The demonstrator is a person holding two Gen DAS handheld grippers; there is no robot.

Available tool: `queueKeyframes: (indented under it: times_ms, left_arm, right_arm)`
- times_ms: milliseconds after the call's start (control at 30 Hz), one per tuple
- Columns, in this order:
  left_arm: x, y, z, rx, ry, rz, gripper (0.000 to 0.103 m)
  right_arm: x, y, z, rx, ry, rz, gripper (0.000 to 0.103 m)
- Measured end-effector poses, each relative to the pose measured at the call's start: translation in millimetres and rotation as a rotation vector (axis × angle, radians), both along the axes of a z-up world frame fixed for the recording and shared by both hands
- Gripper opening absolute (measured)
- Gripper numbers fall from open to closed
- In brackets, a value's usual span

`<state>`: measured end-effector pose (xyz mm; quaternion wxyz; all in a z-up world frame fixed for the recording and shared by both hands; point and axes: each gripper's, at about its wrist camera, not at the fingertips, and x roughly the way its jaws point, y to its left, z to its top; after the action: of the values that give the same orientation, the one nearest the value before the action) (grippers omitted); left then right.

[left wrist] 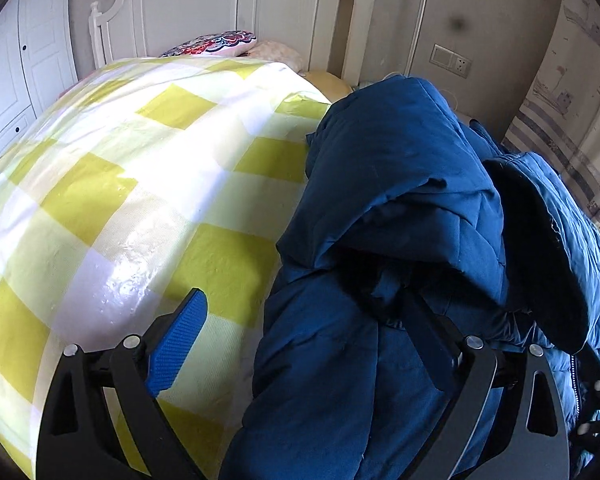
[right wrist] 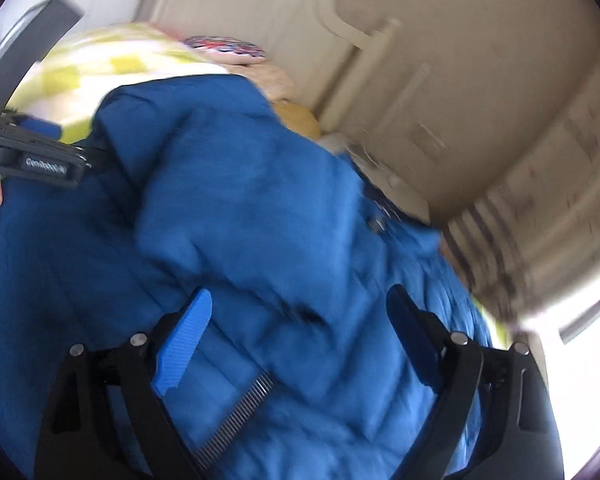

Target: Fold large clothes

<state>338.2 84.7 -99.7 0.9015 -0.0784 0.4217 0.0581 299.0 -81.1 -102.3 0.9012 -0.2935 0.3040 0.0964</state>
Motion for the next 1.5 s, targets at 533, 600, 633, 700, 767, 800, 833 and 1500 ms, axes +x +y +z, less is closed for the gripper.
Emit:
queueKeyframes:
  times_ms: [533, 600, 633, 700, 767, 800, 833, 1500]
  left_arm:
    - [-5, 2, 2, 0.001, -0.023, 0.004, 0.094]
    - [-8, 0, 5, 0.007, -0.048, 0.006, 0.094]
    - [-10, 0, 7, 0.008, -0.064, 0.003, 0.094]
    - [-12, -1, 9, 0.014, -0.08, 0.001, 0.094]
    - [-14, -1, 10, 0.02, -0.086, 0.011, 0.094]
    - [-14, 0, 10, 0.017, -0.088, 0.016, 0.094]
    - [-15, 3, 10, 0.012, -0.092, 0.03, 0.094]
    - [-15, 9, 9, 0.0, -0.082, 0.051, 0.094]
  right_arm:
    - [-21, -198, 50, 1.15, -0.044, -0.234, 0.015]
    - [-22, -242, 21, 1.293, 0.023, -0.362, 0.015]
    - [-20, -255, 9, 1.303, 0.055, -0.419, 0.014]
    - [-18, -272, -21, 1.308, 0.114, -0.517, 0.014]
    - [-19, -280, -45, 1.394, 0.158, -0.558, 0.013]
    - [-20, -282, -46, 1.414, 0.151, -0.571, 0.013]
    - [-22, -281, -41, 1.383, 0.127, -0.578, 0.013]
    - [-68, -246, 28, 1.01, -0.136, -0.652, 0.06]
